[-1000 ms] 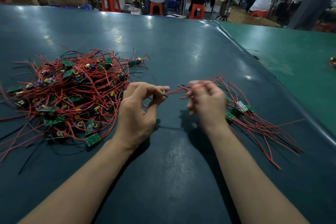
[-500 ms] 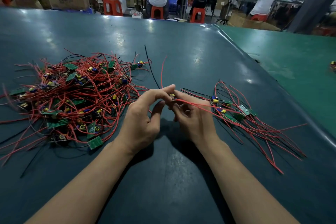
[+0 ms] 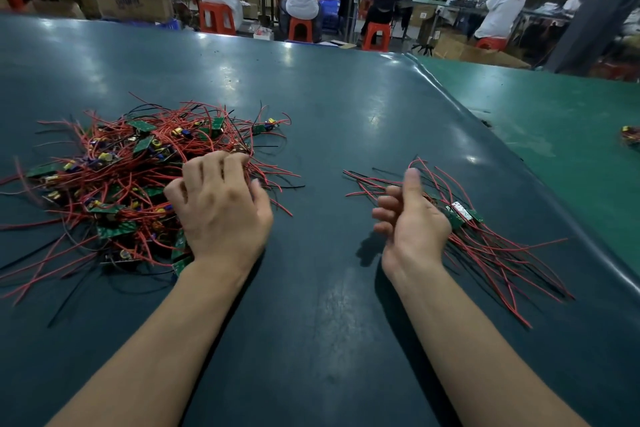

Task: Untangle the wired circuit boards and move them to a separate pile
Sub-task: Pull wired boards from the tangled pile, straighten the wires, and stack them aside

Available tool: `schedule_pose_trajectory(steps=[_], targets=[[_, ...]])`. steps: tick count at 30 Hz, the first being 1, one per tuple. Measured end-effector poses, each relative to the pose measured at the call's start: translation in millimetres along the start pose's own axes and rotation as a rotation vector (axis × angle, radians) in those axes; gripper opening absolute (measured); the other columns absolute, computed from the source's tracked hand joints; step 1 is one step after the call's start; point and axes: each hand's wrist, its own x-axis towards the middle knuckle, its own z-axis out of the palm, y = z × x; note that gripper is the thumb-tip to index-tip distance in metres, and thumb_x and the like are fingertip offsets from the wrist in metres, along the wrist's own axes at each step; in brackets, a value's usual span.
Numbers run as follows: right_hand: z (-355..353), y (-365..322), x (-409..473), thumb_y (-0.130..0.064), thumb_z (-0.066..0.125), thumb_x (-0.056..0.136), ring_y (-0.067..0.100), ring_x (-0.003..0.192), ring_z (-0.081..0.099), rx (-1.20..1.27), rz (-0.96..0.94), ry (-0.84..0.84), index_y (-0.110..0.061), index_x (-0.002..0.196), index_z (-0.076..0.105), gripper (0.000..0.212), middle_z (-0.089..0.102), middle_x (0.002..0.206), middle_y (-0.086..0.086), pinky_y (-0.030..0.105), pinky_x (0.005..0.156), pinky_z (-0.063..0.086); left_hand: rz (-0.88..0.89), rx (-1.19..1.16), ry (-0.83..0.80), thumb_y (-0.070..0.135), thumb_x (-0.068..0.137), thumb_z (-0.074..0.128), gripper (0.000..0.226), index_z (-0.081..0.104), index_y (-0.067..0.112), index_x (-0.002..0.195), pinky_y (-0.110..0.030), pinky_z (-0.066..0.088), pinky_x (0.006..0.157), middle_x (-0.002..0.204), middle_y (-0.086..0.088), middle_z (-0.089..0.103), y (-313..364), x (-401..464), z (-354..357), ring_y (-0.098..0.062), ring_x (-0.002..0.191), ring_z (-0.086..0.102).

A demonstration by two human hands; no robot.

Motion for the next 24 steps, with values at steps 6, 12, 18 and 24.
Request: schedule_pose_trajectory(steps=[6,12,18,24], targets=[[12.5,16.3,-5.9,-0.036,0.063,0.094,0.011,0.044,0.054,-0.417,-0.262,-0.225,-0.016,0.059,0.064,0.041,0.060,0.049,-0.001,0.027,0.049,0.043,-0.151,0.181,-0.166,0.022,0.091,0.056,0.031,0.062,0.010,0.119,-0.045,0.030,0.091,0.117,-0.012,0.060,-11.1,0.2,-0.2,-0.034,0.105,0.053],[11.0,21.0,-2.8,-0.039,0.060,0.094,0.011,0.044,0.056,-0.497,-0.317,-0.268,-0.017,0.057,0.065,0.044,0.059,0.047,0.001,0.034,0.058,0.043,-0.093,-0.197,0.042,0.003,0.089,0.063,0.026,0.070,0.005,0.113,-0.044,0.043,0.088,0.107,-0.015,0.070,-13.8,7.2,-11.0,-0.036,0.097,0.064],[11.9,22.2,-1.2,-0.037,0.060,0.095,0.010,0.043,0.056,-0.537,-0.314,-0.296,-0.018,0.057,0.065,0.043,0.058,0.045,-0.001,0.032,0.058,0.041,-0.143,0.024,-0.084,0.023,0.091,0.062,0.029,0.067,0.011,0.117,-0.046,0.037,0.085,0.103,-0.013,0.069,-15.0,6.7,-7.4,-0.039,0.098,0.057],[12.0,21.8,0.0,-0.037,0.060,0.095,0.011,0.046,0.056,-0.584,-0.319,-0.301,-0.019,0.055,0.064,0.044,0.058,0.045,-0.002,0.033,0.059,0.044,-0.031,-0.105,0.106,0.025,0.091,0.066,0.014,0.077,0.018,0.097,-0.044,0.034,0.080,0.098,-0.004,0.070,-11.6,5.1,-8.3,-0.035,0.097,0.054]])
